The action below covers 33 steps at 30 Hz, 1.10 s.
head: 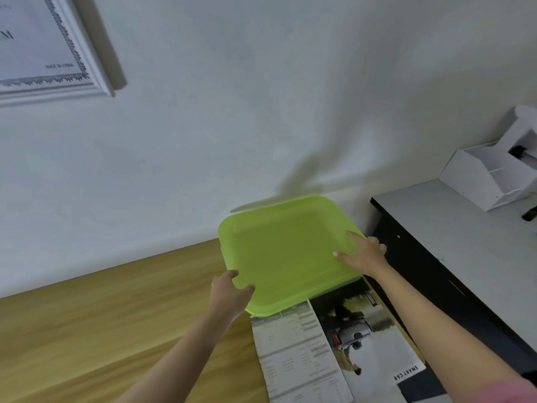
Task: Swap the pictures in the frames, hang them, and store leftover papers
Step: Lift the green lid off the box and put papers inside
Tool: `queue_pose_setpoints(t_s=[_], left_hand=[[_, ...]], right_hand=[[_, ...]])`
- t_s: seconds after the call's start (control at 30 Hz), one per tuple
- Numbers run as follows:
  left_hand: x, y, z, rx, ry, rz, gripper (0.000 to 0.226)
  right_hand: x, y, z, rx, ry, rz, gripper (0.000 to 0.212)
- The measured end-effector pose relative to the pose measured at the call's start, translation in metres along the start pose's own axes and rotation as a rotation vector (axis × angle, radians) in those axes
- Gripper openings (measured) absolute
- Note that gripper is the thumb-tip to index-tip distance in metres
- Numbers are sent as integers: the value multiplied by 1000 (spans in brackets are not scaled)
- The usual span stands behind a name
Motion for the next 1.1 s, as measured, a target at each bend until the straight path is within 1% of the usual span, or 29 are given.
queue_pose_setpoints(t_s=[0.07,0.2,0.27,0.47,0.6,0.7,0.77,0.83,0.93,1.1], left_hand=[[-2,-4,1,0,39,1,63],[-9,-13,-3,20,145,-10,61],[-12,-17,-7,40,199,10,62],[-16,-15,-10,134,198,6,69],[-34,-13,-5,194,201,-24,70],[-62,-11,10,224,194,-58,70],[-85,-12,26,217,199,-72,71],[-111,-14,48,195,205,-67,73],[-156,-14,85,155,192,-67,78],[-234,-15,153,68,125,-116,85]], right_hand=[[-4,-1,0,21,-53,-8,87],[-12,-3,2,90,-255,-43,92],[-14,-4,2,87,-304,-55,93],[-32,2,10,42,-347,-153,93],[-37,16,28,5,-332,-215,93],[-27,32,54,-14,-337,-239,94],[-16,46,80,-32,-276,-227,97],[-2,62,110,-64,-238,-202,97],[24,83,154,-92,-266,-198,98],[90,115,222,-113,-247,-175,96]])
Point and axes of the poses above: each hand's wrist, its own y-axis away from the middle knuckle, its own x-axis out of the palm, z = x × y, the point moved 1 cm from there along -y, towards the middle knuckle, and after that the axes turned 7 degrees about -x, right-handed, at the moved point
